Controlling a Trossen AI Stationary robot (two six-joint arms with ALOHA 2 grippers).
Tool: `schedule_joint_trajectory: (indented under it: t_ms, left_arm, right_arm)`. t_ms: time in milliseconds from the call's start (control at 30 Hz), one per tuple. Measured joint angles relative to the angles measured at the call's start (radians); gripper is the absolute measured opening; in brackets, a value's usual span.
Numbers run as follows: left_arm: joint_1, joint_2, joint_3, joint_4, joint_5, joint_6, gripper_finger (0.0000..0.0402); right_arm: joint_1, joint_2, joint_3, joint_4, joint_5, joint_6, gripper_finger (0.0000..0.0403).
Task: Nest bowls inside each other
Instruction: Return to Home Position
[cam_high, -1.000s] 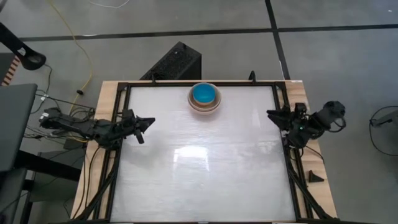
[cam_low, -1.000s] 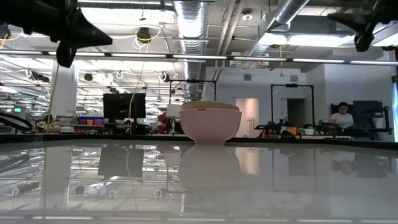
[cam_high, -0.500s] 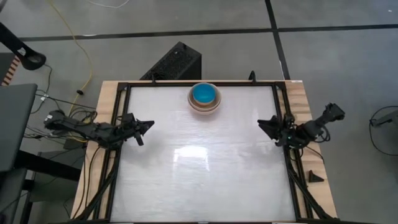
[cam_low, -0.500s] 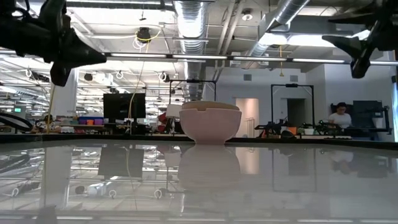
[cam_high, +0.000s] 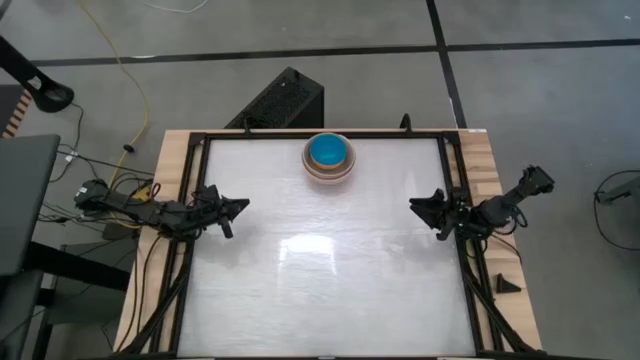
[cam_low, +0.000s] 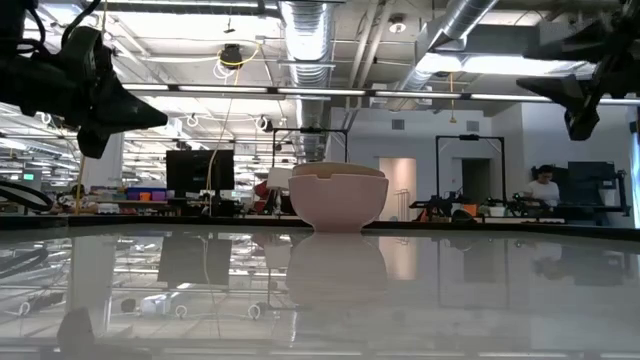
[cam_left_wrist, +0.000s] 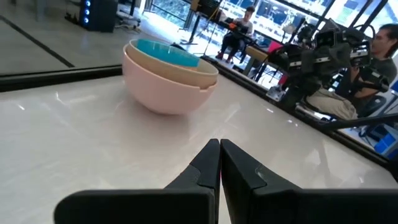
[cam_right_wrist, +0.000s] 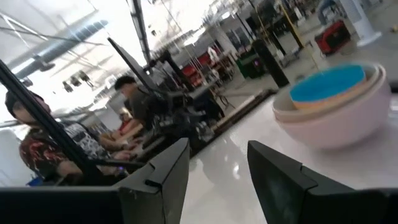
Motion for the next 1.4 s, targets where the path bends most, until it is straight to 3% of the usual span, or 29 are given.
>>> schedule_joint_trajectory:
  t_ms: [200, 800, 1400]
  left_arm:
    - [0.000, 0.002, 0.000, -0.002, 0.010, 0.007, 0.0000]
    - [0.000, 0.202, -0.001, -0.003, 0.017, 0.154, 0.0000]
    - [0.000, 0.217, -0.002, -0.003, 0.034, 0.146, 0.0000]
  right_arm:
    - [0.000, 0.001, 0.000, -0.138, 0.001, 0.131, 0.0198]
    - [-0.031, 0.098, 0.000, -0.148, 0.001, -0.056, 0.0198]
    - [-0.031, 0.098, -0.001, -0.149, 0.000, -0.056, 0.0198]
